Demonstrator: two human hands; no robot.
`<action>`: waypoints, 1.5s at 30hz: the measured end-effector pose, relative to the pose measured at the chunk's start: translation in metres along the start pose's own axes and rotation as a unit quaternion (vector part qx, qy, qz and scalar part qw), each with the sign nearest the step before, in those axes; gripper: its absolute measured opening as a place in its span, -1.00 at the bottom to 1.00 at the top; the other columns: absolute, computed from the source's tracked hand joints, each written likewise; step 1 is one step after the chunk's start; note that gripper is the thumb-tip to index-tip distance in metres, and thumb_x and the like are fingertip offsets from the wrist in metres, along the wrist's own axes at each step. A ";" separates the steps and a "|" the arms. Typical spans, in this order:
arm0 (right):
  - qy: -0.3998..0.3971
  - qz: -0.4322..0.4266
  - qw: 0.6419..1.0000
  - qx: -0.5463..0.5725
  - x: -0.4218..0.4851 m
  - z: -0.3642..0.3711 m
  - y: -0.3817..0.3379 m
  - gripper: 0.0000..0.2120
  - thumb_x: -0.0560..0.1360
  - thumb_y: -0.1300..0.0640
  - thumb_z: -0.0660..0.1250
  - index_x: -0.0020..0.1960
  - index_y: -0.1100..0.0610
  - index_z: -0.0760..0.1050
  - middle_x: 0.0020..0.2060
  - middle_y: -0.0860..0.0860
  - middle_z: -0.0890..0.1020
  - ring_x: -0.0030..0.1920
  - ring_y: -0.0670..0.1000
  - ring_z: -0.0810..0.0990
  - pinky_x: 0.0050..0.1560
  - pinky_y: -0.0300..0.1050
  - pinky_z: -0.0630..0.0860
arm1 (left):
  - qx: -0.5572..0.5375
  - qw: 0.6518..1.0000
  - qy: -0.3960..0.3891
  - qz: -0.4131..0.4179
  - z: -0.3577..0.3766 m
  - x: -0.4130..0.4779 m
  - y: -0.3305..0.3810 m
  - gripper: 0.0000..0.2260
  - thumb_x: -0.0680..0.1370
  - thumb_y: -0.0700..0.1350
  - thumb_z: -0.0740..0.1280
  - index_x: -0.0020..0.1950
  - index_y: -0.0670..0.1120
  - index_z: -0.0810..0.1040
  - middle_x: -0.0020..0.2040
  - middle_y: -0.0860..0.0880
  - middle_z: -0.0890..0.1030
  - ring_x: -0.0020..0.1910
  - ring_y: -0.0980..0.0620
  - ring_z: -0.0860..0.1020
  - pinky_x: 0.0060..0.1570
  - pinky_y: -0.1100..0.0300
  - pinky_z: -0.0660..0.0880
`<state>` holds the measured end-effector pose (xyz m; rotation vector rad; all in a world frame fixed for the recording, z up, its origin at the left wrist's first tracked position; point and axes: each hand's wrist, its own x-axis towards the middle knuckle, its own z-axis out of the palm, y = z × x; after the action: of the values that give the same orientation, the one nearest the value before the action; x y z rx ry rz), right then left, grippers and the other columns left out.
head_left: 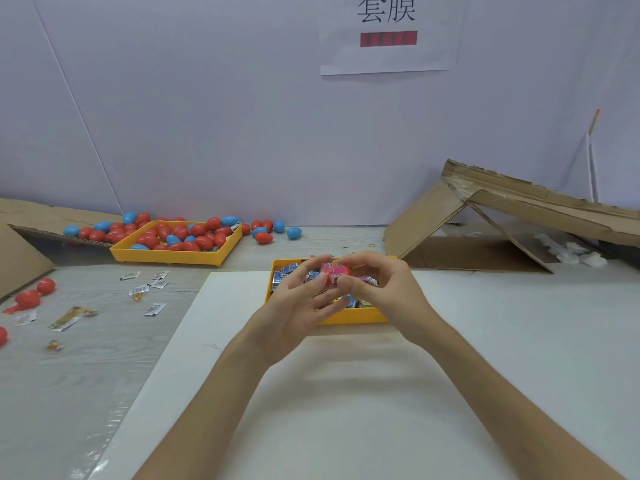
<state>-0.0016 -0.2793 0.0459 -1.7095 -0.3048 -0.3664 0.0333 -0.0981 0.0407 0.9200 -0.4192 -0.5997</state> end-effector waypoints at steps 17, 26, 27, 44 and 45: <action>-0.032 -0.010 0.994 0.108 -0.001 -0.004 -0.005 -0.75 0.50 0.11 0.41 0.16 0.12 0.64 0.01 0.03 0.71 0.02 -0.02 0.65 -0.03 -0.22 0.55 | -0.020 0.998 -0.054 0.033 -0.002 -0.001 0.000 -0.39 0.39 -0.20 0.58 0.42 -0.10 0.48 0.31 -0.25 0.57 0.31 -0.20 0.56 0.17 0.04 0.57; 0.058 -0.094 0.994 -0.003 0.000 -0.001 0.000 -0.82 0.45 0.31 0.51 -0.03 0.08 0.69 -0.06 -0.01 0.68 -0.12 -0.01 0.67 -0.12 -0.20 0.58 | 0.123 0.985 0.037 0.113 -0.003 0.005 -0.004 -0.51 0.41 -0.29 0.46 0.32 -0.06 0.50 0.21 -0.12 0.63 0.14 -0.10 0.63 0.13 0.05 0.60; 0.058 -0.098 0.993 -0.012 0.000 -0.001 0.001 -0.83 0.44 0.31 0.51 -0.03 0.08 0.69 -0.06 -0.02 0.68 -0.12 0.01 0.67 -0.11 -0.19 0.58 | 0.132 0.983 0.047 0.116 -0.003 0.005 -0.005 -0.51 0.40 -0.28 0.48 0.30 -0.05 0.52 0.21 -0.11 0.64 0.14 -0.09 0.63 0.10 0.06 0.60; -0.004 0.001 1.000 -0.027 0.002 -0.009 -0.001 -0.89 0.50 0.29 0.46 -0.15 0.12 0.62 -0.30 -0.08 0.68 -0.25 -0.05 0.66 -0.16 -0.16 0.59 | 0.279 0.941 0.077 0.174 -0.005 0.006 -0.006 -0.57 0.34 -0.29 0.57 0.14 -0.04 0.57 0.09 0.01 0.68 0.17 -0.04 0.64 0.04 0.10 0.63; -0.007 -0.004 0.999 -0.045 0.002 -0.009 -0.001 -0.89 0.52 0.29 0.45 -0.14 0.12 0.61 -0.30 -0.09 0.66 -0.25 -0.05 0.65 -0.15 -0.14 0.60 | 0.287 0.938 0.077 0.176 -0.005 0.006 -0.006 -0.57 0.35 -0.31 0.57 0.14 -0.03 0.58 0.09 0.02 0.68 0.17 -0.03 0.64 0.03 0.12 0.63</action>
<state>-0.0006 -0.2881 0.0487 -1.7996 -0.3108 -0.3785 0.0385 -0.1015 0.0333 1.3991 -0.6173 -0.0638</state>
